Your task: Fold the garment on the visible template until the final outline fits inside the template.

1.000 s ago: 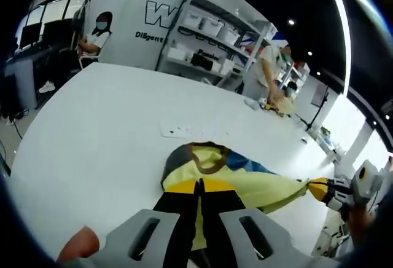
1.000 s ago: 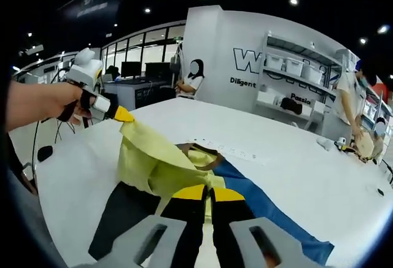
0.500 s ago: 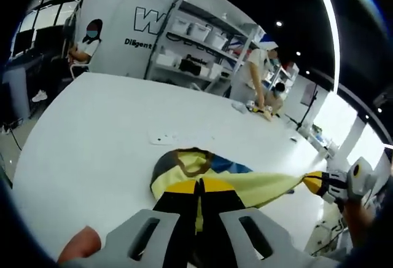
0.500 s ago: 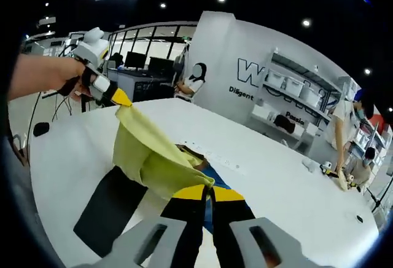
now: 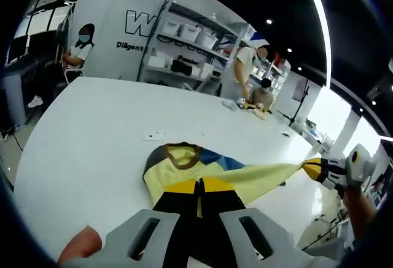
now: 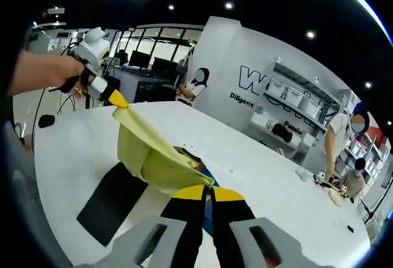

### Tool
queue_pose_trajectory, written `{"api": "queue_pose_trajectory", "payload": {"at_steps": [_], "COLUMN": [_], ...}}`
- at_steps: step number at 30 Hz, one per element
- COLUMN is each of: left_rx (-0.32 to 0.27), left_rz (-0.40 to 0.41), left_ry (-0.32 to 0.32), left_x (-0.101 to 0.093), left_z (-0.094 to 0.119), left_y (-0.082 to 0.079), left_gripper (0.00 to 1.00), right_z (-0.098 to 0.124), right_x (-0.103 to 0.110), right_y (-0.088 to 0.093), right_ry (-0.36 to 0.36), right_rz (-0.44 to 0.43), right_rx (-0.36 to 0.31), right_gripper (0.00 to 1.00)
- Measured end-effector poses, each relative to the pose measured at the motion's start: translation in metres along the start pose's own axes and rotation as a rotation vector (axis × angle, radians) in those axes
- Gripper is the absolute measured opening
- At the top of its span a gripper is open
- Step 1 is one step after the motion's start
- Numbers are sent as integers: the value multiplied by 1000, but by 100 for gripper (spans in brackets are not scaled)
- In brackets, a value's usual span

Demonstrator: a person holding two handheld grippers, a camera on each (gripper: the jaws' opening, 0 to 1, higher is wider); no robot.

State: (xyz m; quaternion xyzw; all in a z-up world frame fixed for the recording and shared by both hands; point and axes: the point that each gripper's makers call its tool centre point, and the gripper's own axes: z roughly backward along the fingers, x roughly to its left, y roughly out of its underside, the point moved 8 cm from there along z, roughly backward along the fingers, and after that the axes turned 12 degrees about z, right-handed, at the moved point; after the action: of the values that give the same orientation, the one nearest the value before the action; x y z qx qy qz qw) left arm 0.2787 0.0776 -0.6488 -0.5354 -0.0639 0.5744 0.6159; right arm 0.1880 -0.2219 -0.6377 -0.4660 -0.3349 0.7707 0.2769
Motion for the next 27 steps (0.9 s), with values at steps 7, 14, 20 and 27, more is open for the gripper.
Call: {"api": "queue_pose_trajectory", "payload": {"at_steps": [7,14,20,27], "left_rx": [37,126,217,320], "left_rz": [24,10,-3,-60], "left_ry": [28,30,18,17], "left_x": [-6,-7,-2,-6], "left_z": [15,25,27,29], "left_y": [25,62,94,126], "left_gripper": [0,0,0,0], "right_z": [18,28,28,29], "right_x": [3,13,23,34], "right_y": [6,21,38,57], "right_ry": [-33,-98,-158,-215], "right_rz": [42,117,164,231], "right_rx": [7,46,86,159], "right_gripper": [0,0,0,0]}}
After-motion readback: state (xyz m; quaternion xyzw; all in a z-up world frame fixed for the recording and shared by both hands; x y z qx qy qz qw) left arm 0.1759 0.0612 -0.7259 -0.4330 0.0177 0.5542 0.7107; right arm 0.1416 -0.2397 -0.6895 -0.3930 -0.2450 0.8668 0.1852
